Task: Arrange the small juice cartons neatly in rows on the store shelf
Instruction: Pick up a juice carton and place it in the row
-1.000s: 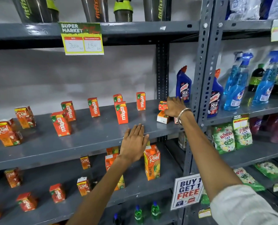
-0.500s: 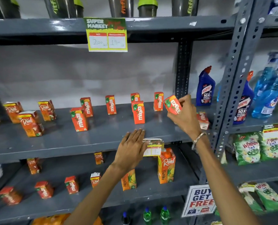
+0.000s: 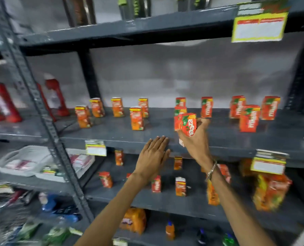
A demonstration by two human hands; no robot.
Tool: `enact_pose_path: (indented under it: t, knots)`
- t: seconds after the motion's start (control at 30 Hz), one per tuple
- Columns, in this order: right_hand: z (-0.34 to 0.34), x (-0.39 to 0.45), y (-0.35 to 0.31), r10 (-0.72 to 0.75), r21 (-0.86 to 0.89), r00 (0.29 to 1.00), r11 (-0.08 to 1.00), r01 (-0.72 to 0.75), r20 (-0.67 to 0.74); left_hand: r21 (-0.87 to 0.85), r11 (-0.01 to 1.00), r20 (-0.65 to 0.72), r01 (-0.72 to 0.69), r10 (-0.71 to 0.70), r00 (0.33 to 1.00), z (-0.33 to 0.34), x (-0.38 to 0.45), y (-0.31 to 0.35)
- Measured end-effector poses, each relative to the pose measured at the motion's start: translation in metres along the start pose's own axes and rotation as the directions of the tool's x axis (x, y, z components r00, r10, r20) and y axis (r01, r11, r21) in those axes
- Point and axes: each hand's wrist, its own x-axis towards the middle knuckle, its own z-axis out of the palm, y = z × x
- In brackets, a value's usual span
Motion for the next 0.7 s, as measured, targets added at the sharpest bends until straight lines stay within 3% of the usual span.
enact_pose_path:
  t: [0.1,0.27,0.7]
  knots:
    - [0.058,-0.015,-0.022,0.016,0.107,0.998,0.994,-0.022,0.059,-0.011,0.999,0.019,-0.041,0.041,0.999,-0.009,-0.009,-0.044]
    - [0.095,-0.014,-0.023,-0.012,0.085,1.000,0.996,0.013,-0.013,-0.041,0.994,0.018,-0.101,0.102,0.995,-0.011,-0.013,-0.060]
    - [0.012,0.015,0.019,-0.029,-0.046,0.986,0.999,0.022,-0.165,-0.072,0.991,0.009,-0.114,0.115,0.993,0.007,0.010,0.008]
